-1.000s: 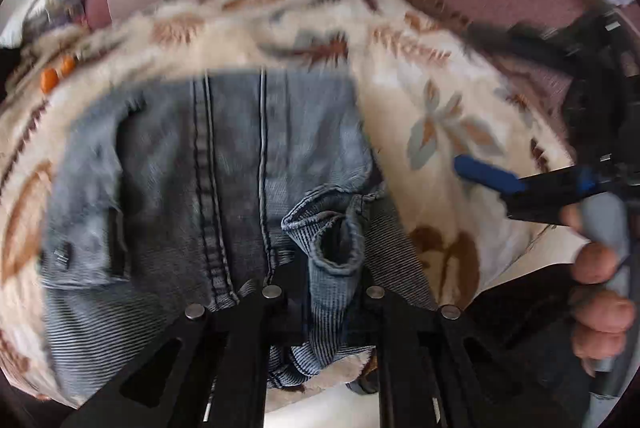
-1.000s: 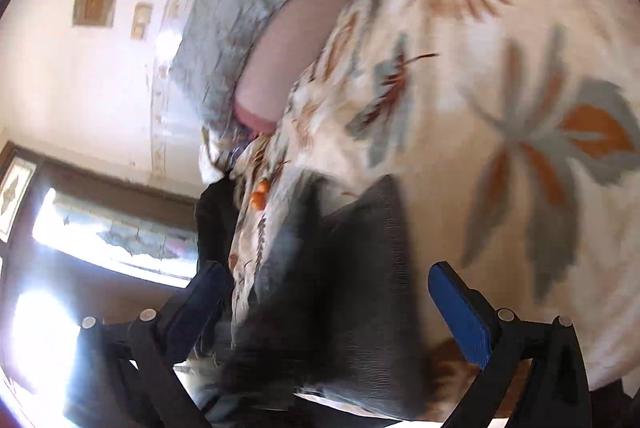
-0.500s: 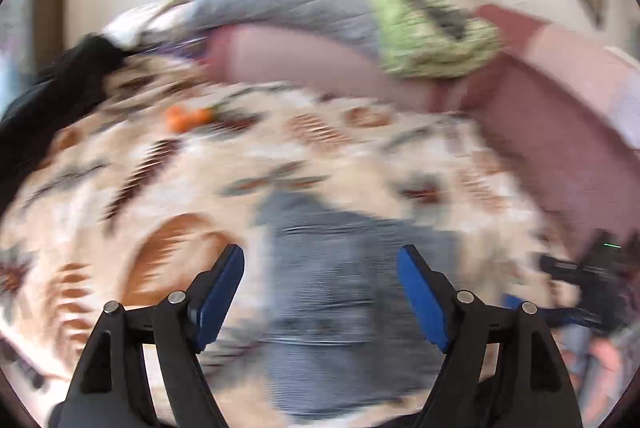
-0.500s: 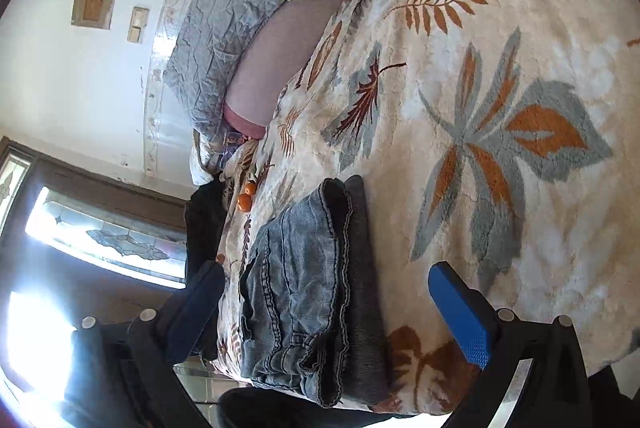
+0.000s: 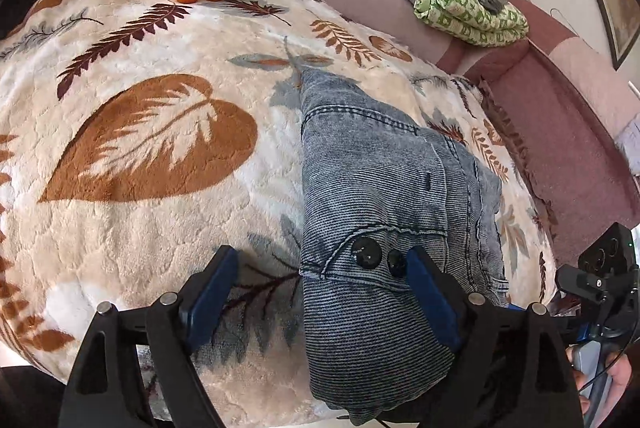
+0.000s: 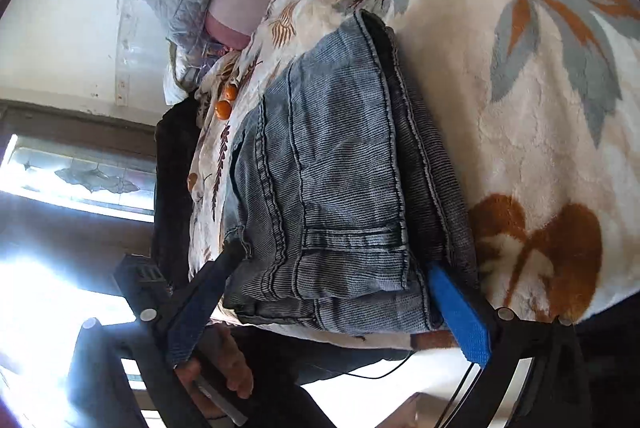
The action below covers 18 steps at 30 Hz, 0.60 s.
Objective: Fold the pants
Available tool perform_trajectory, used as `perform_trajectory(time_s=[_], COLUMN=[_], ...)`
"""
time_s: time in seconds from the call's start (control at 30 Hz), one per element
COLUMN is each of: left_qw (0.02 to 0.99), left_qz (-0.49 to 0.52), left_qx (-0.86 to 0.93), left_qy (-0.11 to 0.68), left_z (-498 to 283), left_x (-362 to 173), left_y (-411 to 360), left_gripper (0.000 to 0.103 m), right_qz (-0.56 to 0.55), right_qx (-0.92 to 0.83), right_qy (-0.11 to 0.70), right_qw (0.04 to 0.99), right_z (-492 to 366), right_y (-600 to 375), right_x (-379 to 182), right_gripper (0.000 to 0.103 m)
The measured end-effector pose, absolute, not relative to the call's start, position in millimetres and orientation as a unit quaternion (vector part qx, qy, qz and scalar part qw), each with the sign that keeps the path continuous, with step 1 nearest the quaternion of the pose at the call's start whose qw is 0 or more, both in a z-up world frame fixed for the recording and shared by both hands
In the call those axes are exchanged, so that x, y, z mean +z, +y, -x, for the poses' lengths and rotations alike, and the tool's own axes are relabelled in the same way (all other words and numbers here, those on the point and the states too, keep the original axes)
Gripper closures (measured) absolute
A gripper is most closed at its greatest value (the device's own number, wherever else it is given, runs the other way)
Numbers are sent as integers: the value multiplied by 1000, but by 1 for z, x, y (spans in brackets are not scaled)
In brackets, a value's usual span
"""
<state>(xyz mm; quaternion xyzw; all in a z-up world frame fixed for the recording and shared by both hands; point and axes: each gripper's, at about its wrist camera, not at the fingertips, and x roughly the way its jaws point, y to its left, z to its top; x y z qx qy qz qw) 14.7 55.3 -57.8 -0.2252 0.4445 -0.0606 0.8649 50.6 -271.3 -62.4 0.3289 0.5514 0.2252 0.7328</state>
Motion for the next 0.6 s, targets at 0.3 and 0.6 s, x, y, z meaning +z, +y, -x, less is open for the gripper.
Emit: perform_trajectory(time_s=[0.3,0.6], left_qw=[894,887], left_qz=[204,179], left_qx=[-1,-4], left_qy=[398,425], left_z=[-6,-13], left_x=[-41,-64], left_y=[66,57], left_gripper=[16,14], right_qz=[-365,-372], right_qx=[286,306], right_qy=[565,541], right_qw=[683,689], right_z=[-33,-26], right_y=[-219,-213], right_x=[-70,-53], right_gripper=[0,0])
